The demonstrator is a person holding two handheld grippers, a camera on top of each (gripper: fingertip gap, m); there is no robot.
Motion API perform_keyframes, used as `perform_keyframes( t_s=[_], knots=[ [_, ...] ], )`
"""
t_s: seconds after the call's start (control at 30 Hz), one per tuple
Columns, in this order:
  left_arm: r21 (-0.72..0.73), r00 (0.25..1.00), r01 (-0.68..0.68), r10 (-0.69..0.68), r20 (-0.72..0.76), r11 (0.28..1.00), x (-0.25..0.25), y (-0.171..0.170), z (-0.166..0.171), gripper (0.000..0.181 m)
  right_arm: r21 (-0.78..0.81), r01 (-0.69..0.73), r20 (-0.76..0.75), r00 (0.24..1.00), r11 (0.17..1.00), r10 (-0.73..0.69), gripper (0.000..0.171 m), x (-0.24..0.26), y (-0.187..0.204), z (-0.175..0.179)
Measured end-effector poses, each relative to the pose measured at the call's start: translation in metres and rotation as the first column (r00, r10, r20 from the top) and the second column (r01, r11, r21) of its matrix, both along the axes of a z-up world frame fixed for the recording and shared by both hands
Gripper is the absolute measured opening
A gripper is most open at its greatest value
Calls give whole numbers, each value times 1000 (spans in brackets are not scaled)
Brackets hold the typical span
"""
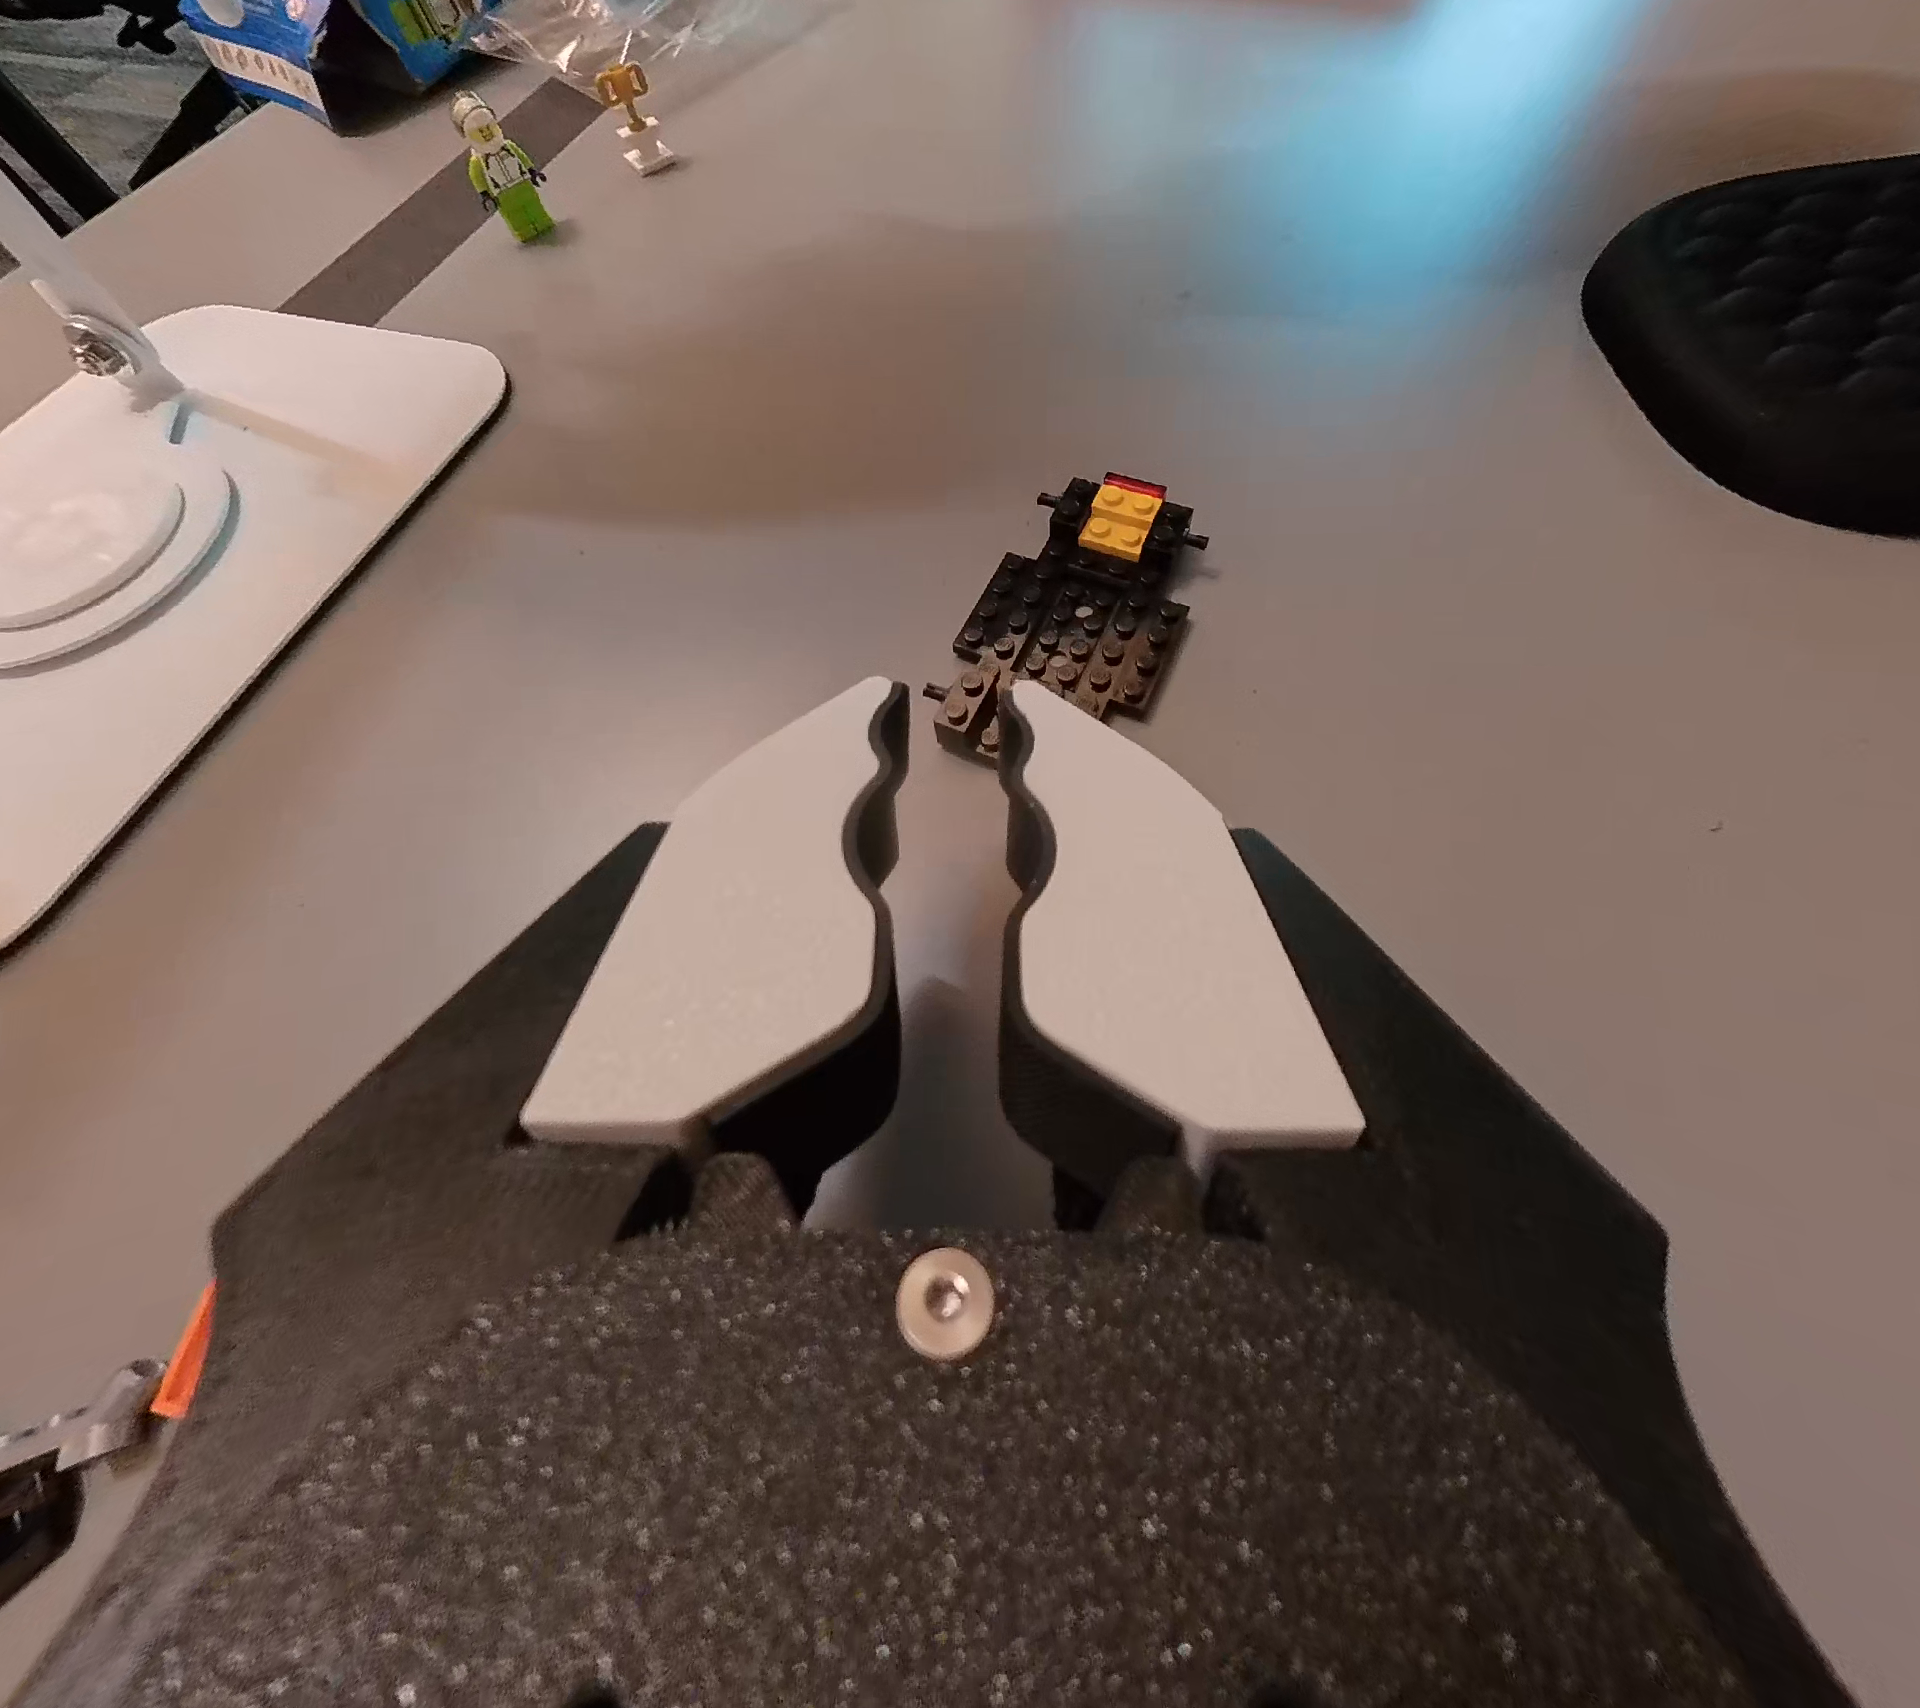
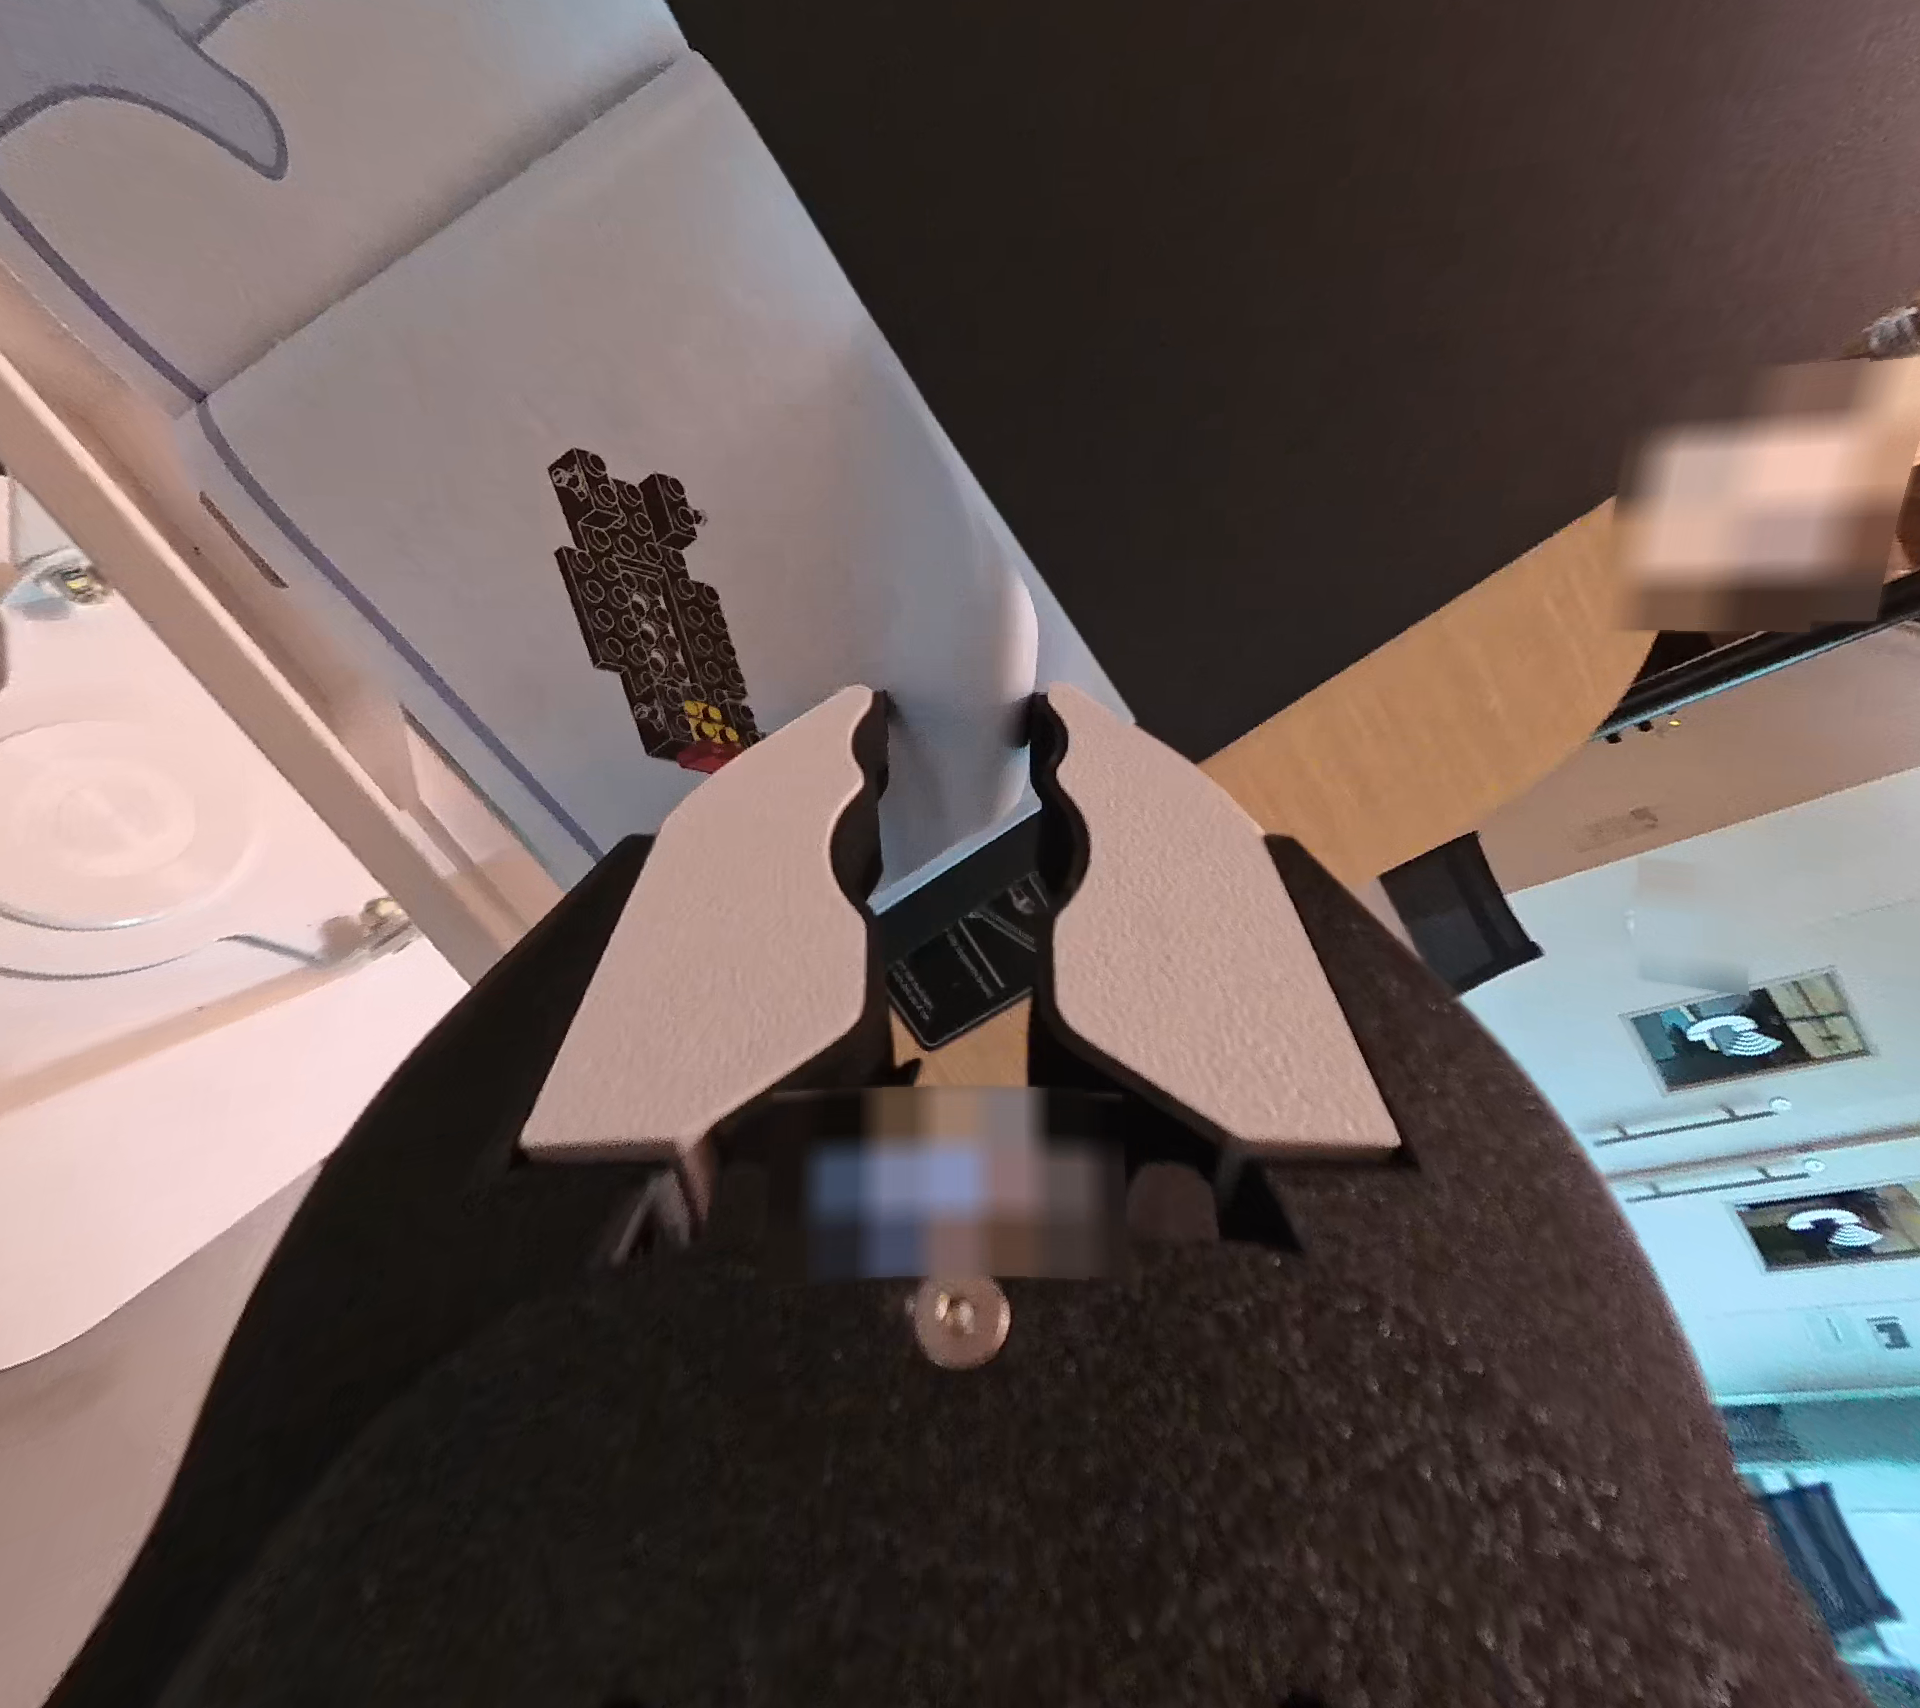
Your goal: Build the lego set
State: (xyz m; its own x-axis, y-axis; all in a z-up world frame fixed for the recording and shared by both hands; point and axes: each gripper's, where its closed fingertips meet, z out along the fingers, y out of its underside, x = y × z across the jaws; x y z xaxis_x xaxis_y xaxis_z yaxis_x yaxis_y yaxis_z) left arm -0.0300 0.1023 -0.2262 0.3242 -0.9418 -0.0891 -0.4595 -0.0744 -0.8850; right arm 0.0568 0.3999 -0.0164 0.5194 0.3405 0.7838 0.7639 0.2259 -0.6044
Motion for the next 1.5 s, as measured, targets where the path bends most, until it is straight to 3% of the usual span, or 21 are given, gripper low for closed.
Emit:
perform_keyframes(
  t_s=[0.2, 0.33, 0.63, 0.77, 0.87, 0.97, 1.07, 1.5],
  knots=[
    [7, 1000, -2, 2, -1, 1000, -1, 0, -1, 16, 183, -5, 52, 999, 983, -5, 14, 2, -15, 7],
    [40, 999, -50, 49, 24, 998, -4, 12, 11, 16, 220, -28, 68, 998, 975, 13, 6, 0, -23, 2],
    [18, 952, -175, 164, 257, 984, 9, 75, 113, 23, 350, -115, 144, 987, 930, 68, 4, -9, -49, -2],
    [-162, 868, -165, 221, 445, 973, 26, 117, 173, 26, 372, -145, 167, 982, 917, 88, 4, -16, -56, -8],
    [-305, 787, -177, 321, 527, 936, 34, 164, 199, 29, 380, -158, 163, 981, 911, 102, 4, -20, -59, -7],
    [-468, 703, -112, 403, 587, 877, 41, 202, 211, 34, 379, -165, 157, 981, 911, 112, 4, -21, -60, -8],
    [-523, 656, -133, 471, 590, 842, 40, 229, 210, 33, 381, -168, 150, 982, 909, 118, 4, -20, -60, -8],
    [-561, 631, -82, 479, 610, 824, 46, 235, 201, 14, 373, -181, 126, 982, 910, 144, 4, -20, -61, -11]
  ],
)
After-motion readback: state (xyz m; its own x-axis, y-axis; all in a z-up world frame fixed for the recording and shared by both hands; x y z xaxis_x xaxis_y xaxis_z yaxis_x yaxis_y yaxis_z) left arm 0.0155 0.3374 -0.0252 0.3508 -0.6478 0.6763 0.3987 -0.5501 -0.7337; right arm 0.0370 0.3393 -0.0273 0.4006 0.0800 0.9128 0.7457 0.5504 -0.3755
